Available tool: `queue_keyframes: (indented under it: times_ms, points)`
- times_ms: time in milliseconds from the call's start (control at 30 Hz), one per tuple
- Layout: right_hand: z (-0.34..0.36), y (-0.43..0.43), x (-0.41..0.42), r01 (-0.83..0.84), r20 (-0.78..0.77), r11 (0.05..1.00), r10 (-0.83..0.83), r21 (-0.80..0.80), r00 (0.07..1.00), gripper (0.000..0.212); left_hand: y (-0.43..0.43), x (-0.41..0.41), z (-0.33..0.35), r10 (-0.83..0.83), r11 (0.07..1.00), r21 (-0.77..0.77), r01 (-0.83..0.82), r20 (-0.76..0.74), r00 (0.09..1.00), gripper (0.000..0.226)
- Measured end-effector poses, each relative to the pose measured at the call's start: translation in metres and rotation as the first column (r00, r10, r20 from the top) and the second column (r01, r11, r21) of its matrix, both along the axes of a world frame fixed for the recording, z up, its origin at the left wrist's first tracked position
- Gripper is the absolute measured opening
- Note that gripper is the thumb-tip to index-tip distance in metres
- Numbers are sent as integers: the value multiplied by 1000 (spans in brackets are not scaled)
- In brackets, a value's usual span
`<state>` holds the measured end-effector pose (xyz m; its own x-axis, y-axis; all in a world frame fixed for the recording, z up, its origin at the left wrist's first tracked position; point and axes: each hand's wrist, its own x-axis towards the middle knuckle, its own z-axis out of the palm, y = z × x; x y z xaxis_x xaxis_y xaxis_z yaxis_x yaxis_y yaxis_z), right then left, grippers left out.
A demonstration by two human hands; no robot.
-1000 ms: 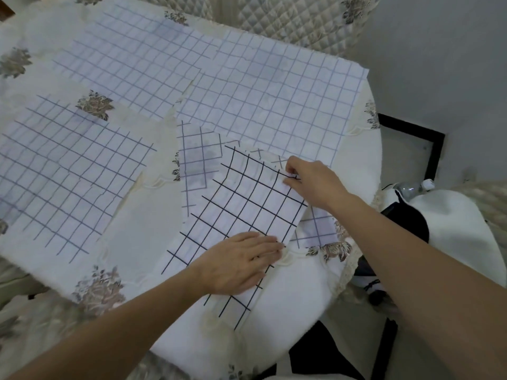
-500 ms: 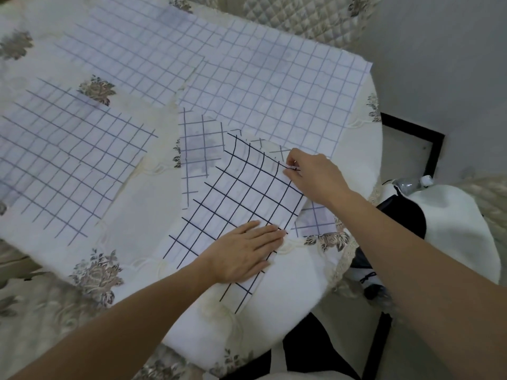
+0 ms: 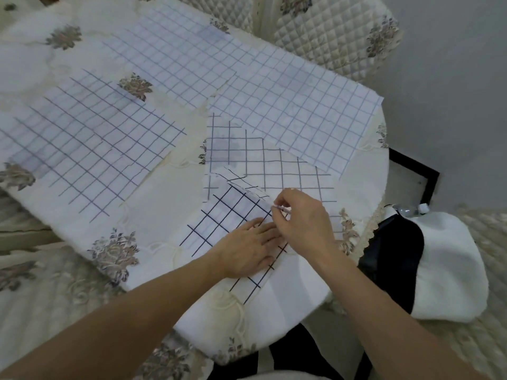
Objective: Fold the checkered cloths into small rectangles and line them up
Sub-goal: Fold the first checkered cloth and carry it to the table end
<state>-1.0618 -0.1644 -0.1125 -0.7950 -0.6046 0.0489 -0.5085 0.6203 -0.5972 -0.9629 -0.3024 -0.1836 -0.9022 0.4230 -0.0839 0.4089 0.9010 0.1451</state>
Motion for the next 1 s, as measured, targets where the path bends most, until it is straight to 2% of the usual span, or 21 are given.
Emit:
queue_keyframes:
  times_ms: [167,233,333,433,600,800,1000]
  points:
    - [-10,-4,22,-11,-53,1000,12,20,999,6,-46,78,20,213,977,-32,-212,34,976,50]
    - [-15,-5,32,-13,-51,999,14,31,999,7,-60,108,22,245,968,-67,-241,70,967,51]
    - [-26,-5,49,-19,-77,998,24,63,997,8,-66,137,16,278,956,-150,-252,187,942,64]
    - [-37,-5,63,-36,-113,996,45,84,993,10,-63,148,7,293,952,-167,-256,256,921,73]
    - [-50,-7,88,-104,-219,989,125,103,968,11,-59,152,0,291,949,-208,-235,301,908,72]
    - [-77,-10,123,-183,-261,970,221,163,940,9,-59,153,0,300,942,-247,-226,322,898,71]
    - [-94,-10,131,-160,-256,969,206,188,945,11,-61,170,14,381,925,-136,-356,284,880,72]
